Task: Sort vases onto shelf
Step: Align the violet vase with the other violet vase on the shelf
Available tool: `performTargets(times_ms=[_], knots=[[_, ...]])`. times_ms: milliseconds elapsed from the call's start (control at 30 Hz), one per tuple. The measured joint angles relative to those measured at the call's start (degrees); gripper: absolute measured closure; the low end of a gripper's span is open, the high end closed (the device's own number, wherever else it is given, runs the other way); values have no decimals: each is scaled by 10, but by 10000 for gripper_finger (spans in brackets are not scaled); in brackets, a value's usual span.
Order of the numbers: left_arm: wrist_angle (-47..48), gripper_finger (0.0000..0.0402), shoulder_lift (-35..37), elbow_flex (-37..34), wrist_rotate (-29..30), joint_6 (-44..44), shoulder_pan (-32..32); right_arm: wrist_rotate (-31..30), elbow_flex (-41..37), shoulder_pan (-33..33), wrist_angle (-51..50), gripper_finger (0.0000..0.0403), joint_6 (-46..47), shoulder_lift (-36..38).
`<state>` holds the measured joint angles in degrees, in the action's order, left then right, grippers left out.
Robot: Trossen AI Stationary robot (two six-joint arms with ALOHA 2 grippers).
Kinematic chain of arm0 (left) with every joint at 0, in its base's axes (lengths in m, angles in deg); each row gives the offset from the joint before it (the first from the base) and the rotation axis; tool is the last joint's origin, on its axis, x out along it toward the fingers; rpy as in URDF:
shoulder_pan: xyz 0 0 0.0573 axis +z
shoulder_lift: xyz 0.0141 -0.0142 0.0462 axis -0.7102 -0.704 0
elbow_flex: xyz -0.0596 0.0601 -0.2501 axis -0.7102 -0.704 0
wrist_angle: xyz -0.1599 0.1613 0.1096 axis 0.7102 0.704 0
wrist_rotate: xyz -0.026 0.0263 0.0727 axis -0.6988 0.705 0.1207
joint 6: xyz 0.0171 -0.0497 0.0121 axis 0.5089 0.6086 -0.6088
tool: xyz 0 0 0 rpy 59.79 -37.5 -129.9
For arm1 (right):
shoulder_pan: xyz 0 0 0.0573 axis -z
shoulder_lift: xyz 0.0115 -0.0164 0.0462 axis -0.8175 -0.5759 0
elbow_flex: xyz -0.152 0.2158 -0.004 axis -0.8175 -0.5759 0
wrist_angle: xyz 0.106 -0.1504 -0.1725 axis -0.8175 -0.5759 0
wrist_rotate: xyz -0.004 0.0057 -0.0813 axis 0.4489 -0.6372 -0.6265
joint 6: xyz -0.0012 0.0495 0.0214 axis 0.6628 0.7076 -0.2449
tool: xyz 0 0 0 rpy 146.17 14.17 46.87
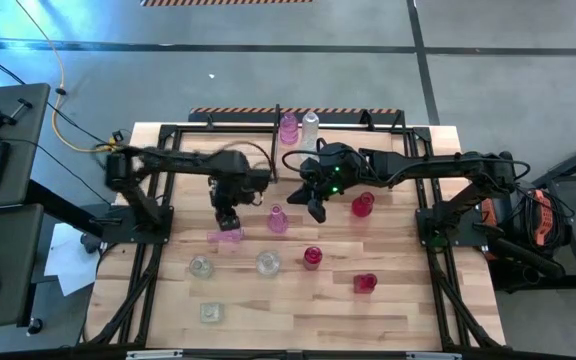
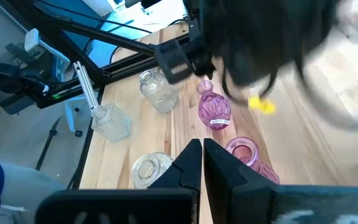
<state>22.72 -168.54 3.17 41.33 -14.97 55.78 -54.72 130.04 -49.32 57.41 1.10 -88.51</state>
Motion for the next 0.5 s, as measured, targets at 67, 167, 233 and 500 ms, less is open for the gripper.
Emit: performTargets(times_ms=[67,167,233,500], knots=[[-47,224,56,0,6,39,4,0,0,4,-1,402,8,0],[-108,224,147,-5,45,111,12,0,0,8,-4,402,8,0],[-143,224,205,-12,71,150,19,1,0,13,-7,398,-3,0],[-183,224,358,-30,147,244,25,58,0,42,-12,301,8,-26]])
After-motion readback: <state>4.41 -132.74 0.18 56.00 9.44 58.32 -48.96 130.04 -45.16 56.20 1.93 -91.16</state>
